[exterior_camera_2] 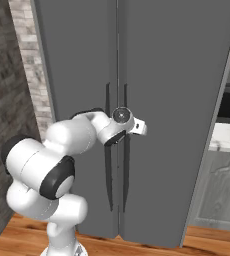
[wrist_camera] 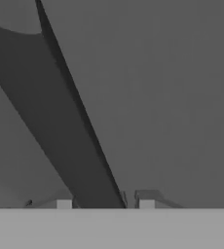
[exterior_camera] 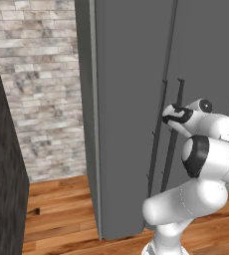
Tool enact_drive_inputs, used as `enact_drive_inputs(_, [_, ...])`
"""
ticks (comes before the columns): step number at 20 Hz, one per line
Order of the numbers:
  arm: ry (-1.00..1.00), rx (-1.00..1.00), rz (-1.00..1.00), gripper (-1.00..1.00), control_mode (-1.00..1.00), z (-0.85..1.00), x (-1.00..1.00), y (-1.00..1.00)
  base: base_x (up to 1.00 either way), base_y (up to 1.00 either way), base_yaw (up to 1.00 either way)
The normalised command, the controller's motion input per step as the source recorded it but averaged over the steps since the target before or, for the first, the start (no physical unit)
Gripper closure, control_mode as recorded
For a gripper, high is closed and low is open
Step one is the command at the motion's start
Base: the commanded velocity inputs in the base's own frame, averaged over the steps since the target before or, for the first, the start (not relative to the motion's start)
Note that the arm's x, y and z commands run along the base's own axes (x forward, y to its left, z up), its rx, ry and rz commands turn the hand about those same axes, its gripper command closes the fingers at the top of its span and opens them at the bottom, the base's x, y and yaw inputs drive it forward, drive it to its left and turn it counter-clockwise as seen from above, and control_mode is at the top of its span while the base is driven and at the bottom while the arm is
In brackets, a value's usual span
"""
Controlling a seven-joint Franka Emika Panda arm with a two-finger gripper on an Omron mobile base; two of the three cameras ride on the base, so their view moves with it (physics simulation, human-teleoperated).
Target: Move the hot dog bun to the plate on the dining table and place the condiment next to that plate. Then navigate to the fridge and take the sausage and place it on the plate as well.
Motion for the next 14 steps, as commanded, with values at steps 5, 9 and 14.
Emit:
enact_drive_inputs(5, [-0.03, 0.00, 0.00, 1.00, -1.00, 0.00, -0.27, -0.11, 0.00, 0.00, 0.00])
enact_drive_inputs(9, [-0.05, 0.00, 0.00, 1.00, -1.00, 0.07, -0.58, -0.46, 0.00, 0.00, 0.00])
enact_drive_inputs(14, [-0.01, 0.00, 0.00, 1.00, -1.00, 0.14, -0.87, -0.83, 0.00, 0.00, 0.00])
